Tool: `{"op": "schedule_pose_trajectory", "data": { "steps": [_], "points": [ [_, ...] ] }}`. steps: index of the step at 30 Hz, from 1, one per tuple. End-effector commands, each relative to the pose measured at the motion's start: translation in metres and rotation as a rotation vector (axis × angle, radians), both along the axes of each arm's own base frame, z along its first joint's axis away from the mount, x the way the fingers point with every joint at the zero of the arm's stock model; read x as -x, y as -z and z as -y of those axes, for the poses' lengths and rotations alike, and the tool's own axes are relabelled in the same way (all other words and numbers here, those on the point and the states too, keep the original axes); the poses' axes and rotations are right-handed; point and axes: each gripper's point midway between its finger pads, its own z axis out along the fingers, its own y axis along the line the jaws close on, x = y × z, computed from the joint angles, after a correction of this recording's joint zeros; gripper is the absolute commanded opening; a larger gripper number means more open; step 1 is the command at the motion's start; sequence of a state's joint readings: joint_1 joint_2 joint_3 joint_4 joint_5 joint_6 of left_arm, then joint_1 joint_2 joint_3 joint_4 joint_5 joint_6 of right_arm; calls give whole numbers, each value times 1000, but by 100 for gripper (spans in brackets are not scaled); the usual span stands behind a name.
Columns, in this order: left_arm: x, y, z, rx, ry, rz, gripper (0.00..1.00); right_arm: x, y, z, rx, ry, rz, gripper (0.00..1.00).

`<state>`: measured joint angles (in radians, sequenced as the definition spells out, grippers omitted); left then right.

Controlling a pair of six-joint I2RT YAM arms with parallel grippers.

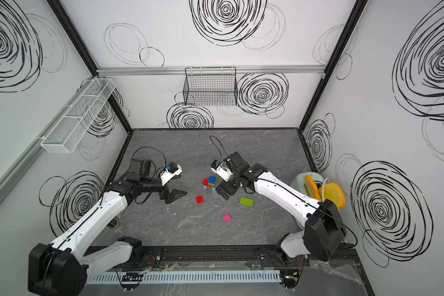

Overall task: Assemble a giraffe with lego
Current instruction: Pick up the lego brick from the center of the board.

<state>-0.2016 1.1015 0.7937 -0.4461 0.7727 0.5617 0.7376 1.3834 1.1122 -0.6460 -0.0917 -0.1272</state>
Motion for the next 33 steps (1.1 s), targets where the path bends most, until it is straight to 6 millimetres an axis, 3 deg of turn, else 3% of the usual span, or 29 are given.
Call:
{"op": "schedule_pose_trajectory", "data": {
  "steps": [1,4,10,16,22,28,33],
  "points": [
    [-4,-7,1,18,12,21,98,4,-21,7,-94,210,-49,99],
    [-4,-3,2,26,12,17,98,29,-7,4,-118,166,-165,99],
    [-6,-6,0,20,1,19,98,59,47,22,-89,369,-352,99],
    [-8,-6,-4,20,-14,11,98,101,71,17,78,344,-332,99],
    [-7,-7,-3,26,-10,5,98,113,93,26,149,416,-332,88],
    [-6,-4,-2,30,-5,3,98,106,95,25,178,422,-282,82],
    [-7,-2,-1,25,-6,10,98,107,115,16,199,382,-307,71]
  ]
}}
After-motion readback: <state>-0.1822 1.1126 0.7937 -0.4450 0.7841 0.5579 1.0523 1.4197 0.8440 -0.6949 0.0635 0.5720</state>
